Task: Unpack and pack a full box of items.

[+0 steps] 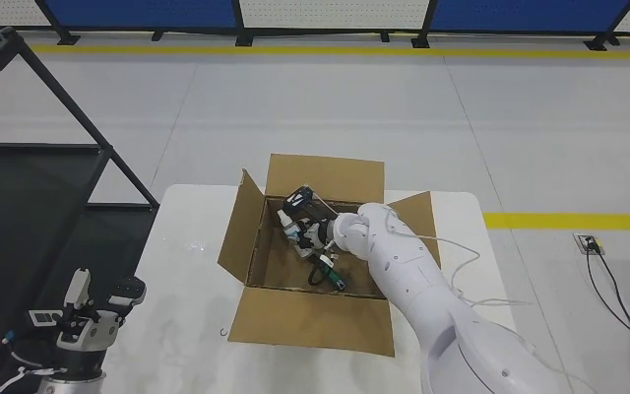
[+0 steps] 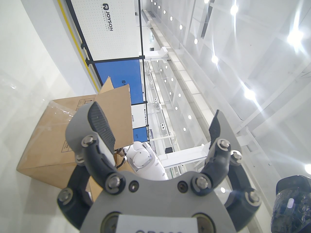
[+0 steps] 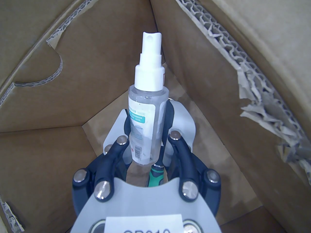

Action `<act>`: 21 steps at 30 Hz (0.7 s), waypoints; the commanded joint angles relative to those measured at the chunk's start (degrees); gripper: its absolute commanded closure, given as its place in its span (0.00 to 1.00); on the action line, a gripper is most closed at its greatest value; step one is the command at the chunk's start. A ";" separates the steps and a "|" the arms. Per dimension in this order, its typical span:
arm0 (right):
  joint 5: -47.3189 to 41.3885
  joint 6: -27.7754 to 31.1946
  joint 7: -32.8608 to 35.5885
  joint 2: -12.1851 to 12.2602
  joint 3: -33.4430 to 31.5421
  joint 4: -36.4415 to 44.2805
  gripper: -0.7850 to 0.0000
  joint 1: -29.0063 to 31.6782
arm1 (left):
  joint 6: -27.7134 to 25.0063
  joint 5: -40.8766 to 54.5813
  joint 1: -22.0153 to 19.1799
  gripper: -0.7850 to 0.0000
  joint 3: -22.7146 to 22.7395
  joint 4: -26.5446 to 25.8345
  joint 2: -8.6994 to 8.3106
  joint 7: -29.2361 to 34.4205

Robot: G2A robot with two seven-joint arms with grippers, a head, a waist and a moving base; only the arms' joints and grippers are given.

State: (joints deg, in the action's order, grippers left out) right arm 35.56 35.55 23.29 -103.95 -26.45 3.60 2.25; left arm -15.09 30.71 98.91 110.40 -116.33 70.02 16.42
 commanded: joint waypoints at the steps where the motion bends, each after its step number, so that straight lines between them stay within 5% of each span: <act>1: -0.03 -0.08 0.22 -0.01 0.00 0.02 1.00 -0.01 | 0.00 0.00 0.00 0.00 0.00 0.00 0.00 0.00; 10: -0.03 -0.08 0.22 -0.01 0.00 0.02 1.00 -0.01 | 0.00 0.00 0.00 0.00 0.00 0.00 0.00 0.00; 13: -0.03 -0.08 0.22 -0.01 0.00 0.02 0.61 -0.01 | 0.00 0.00 0.00 0.00 0.00 0.00 0.00 0.00; 14: -0.03 -0.08 0.22 -0.01 0.00 0.02 0.61 -0.01 | 0.00 0.00 0.00 0.00 0.00 0.00 0.00 0.00; 15: -0.03 -0.08 0.22 -0.01 0.00 0.02 1.00 -0.01 | 0.00 0.00 0.00 0.00 0.00 0.00 0.00 0.00; 21: -0.03 -0.26 0.03 0.01 -0.02 0.11 1.00 0.16 | 0.00 0.00 0.00 0.00 0.00 0.00 0.00 0.00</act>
State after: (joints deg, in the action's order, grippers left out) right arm 35.55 35.54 23.29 -103.95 -26.45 3.62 2.26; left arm -15.09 30.71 98.91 110.40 -116.33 70.02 16.42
